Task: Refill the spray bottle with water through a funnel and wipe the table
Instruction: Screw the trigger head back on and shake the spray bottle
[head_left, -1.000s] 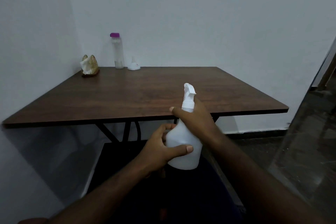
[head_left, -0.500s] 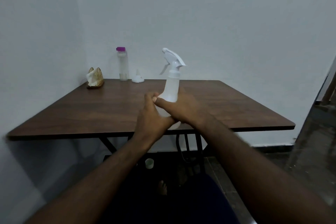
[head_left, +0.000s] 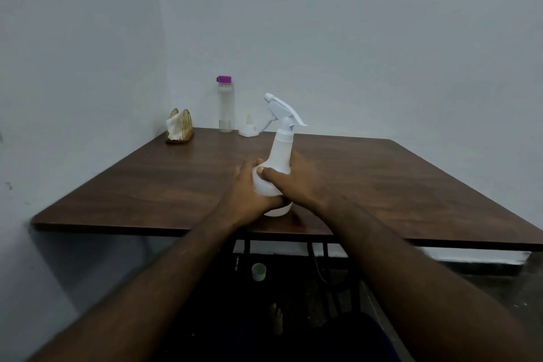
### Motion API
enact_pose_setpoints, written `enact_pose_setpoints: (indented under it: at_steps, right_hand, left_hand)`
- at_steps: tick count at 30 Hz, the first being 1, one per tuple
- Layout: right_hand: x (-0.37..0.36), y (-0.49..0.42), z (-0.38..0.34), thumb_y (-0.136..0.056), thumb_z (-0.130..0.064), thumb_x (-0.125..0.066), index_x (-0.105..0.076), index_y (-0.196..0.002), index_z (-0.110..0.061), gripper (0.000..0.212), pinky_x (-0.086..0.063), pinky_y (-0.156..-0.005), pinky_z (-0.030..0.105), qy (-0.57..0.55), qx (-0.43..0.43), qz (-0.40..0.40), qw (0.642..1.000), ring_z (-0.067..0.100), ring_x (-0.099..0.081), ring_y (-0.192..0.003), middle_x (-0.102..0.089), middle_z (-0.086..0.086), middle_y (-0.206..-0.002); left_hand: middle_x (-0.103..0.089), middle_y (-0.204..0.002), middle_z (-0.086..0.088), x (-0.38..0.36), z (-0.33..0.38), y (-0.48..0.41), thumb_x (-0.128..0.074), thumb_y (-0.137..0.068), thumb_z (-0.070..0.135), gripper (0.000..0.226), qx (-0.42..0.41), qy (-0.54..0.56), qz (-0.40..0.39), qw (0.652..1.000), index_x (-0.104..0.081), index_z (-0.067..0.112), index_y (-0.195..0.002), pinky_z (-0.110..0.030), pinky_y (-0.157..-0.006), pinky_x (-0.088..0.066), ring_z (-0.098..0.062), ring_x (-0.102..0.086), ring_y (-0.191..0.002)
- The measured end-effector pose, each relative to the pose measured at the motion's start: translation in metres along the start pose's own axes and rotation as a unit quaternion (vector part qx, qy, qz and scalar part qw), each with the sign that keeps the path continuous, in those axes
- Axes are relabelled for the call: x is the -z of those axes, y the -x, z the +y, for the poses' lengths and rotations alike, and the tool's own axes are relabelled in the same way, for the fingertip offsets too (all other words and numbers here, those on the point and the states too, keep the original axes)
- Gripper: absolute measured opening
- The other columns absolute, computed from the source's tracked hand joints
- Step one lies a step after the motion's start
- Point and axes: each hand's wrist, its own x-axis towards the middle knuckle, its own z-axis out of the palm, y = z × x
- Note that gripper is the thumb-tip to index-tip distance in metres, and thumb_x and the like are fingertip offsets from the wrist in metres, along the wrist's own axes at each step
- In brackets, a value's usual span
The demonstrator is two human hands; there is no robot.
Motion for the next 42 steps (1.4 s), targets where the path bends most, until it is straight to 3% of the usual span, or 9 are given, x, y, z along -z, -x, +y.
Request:
enact_pose_setpoints:
  at_steps: [9,15,19,22,25,29,35,39,42]
  right_hand:
    - [-0.013,-0.039,0.018,-0.075,-0.061,-0.075,-0.049,-0.125,-0.024,0.068,-0.042,-0.07,0.02,-0.01,-0.026,-0.032,0.999,0.005,-0.058,-0.098,-0.059,-0.009,-0.113]
    - [-0.019,-0.055,0.024,-0.066,-0.057,-0.083,-0.049,-0.123,-0.03,0.071,-0.048,-0.075,0.022,-0.002,-0.003,-0.115,0.993,0.004,-0.058,-0.099,-0.059,-0.014,-0.113]
    - [-0.024,-0.063,0.03,-0.065,-0.046,-0.089,-0.044,-0.132,-0.029,0.082,-0.043,-0.076,0.02,0.012,0.02,-0.133,0.991,0.008,-0.054,-0.104,-0.055,-0.012,-0.118]
    - [-0.024,-0.068,0.035,-0.066,-0.046,-0.087,-0.043,-0.12,-0.039,0.071,-0.039,-0.071,0.012,0.015,0.039,-0.149,0.988,0.0,-0.053,-0.095,-0.052,-0.023,-0.105]
    - [-0.024,-0.072,0.041,-0.067,-0.047,-0.086,-0.04,-0.116,-0.041,0.068,-0.037,-0.069,0.01,0.009,0.04,-0.163,0.986,-0.007,-0.05,-0.09,-0.048,-0.027,-0.099]
    - [-0.029,-0.08,0.047,-0.063,-0.05,-0.089,-0.053,-0.125,-0.033,0.073,-0.045,-0.08,0.017,-0.009,0.058,-0.177,0.982,-0.002,-0.056,-0.101,-0.057,-0.022,-0.111]
    - [-0.025,-0.112,0.055,-0.061,-0.057,-0.085,-0.044,-0.106,-0.039,0.064,-0.04,-0.065,0.015,0.06,0.039,-0.151,0.986,-0.002,-0.054,-0.087,-0.053,-0.023,-0.097]
    - [-0.015,-0.148,0.063,-0.064,-0.045,-0.085,-0.049,-0.086,-0.041,0.043,-0.04,-0.062,0.011,0.071,0.044,-0.13,0.988,-0.004,-0.056,-0.082,-0.056,-0.022,-0.09]
    - [-0.006,-0.188,0.077,-0.059,-0.044,-0.086,-0.053,-0.099,-0.036,0.052,-0.044,-0.065,0.012,0.075,0.043,-0.101,0.991,-0.001,-0.058,-0.088,-0.059,-0.017,-0.097]
  left_hand:
    - [-0.042,-0.125,0.007,0.017,-0.031,-0.029,-0.08,-0.04,0.061,0.104,0.042,-0.015,0.013,0.999,-0.038,0.034,-0.131,-0.036,-0.091,-0.052,-0.012,-0.051,-0.109]
    - [-0.044,-0.128,0.003,0.009,-0.048,-0.052,-0.084,-0.052,0.049,0.104,0.049,-0.065,0.096,0.992,-0.031,0.028,-0.139,-0.03,-0.084,-0.039,-0.014,-0.046,-0.109]
    - [-0.044,-0.13,0.001,0.011,-0.059,-0.056,-0.09,-0.057,0.027,0.105,0.026,-0.061,0.042,0.997,-0.03,0.023,-0.142,-0.019,-0.087,-0.035,-0.016,-0.047,-0.116]
    - [-0.05,-0.125,0.011,0.027,-0.058,-0.057,-0.093,-0.052,0.037,0.11,0.055,-0.048,-0.032,0.997,-0.03,0.026,-0.142,-0.023,-0.088,-0.045,-0.01,-0.052,-0.112]
    - [-0.053,-0.108,0.023,0.04,-0.057,-0.063,-0.091,-0.056,0.039,0.097,0.079,-0.047,-0.094,0.991,-0.037,0.033,-0.136,-0.011,-0.069,-0.044,0.0,-0.056,-0.098]
    - [-0.053,-0.114,0.02,0.043,-0.055,-0.072,-0.091,-0.055,0.043,0.099,0.056,-0.077,-0.114,0.989,-0.037,0.033,-0.138,-0.013,-0.074,-0.042,0.0,-0.055,-0.098]
    - [-0.059,-0.112,0.024,0.042,-0.06,-0.105,-0.083,-0.042,0.071,0.107,0.04,-0.102,-0.148,0.983,-0.039,0.042,-0.134,-0.015,-0.076,-0.047,0.002,-0.061,-0.097]
    - [-0.061,-0.121,0.019,0.023,-0.071,-0.148,-0.087,-0.049,0.062,0.101,0.027,-0.063,-0.146,0.987,-0.044,0.035,-0.137,-0.022,-0.088,-0.048,-0.001,-0.059,-0.107]
    - [-0.06,-0.112,0.025,0.006,-0.071,-0.192,-0.089,-0.055,0.05,0.088,-0.004,-0.05,-0.139,0.989,-0.046,0.037,-0.13,-0.017,-0.085,-0.046,0.008,-0.058,-0.1]
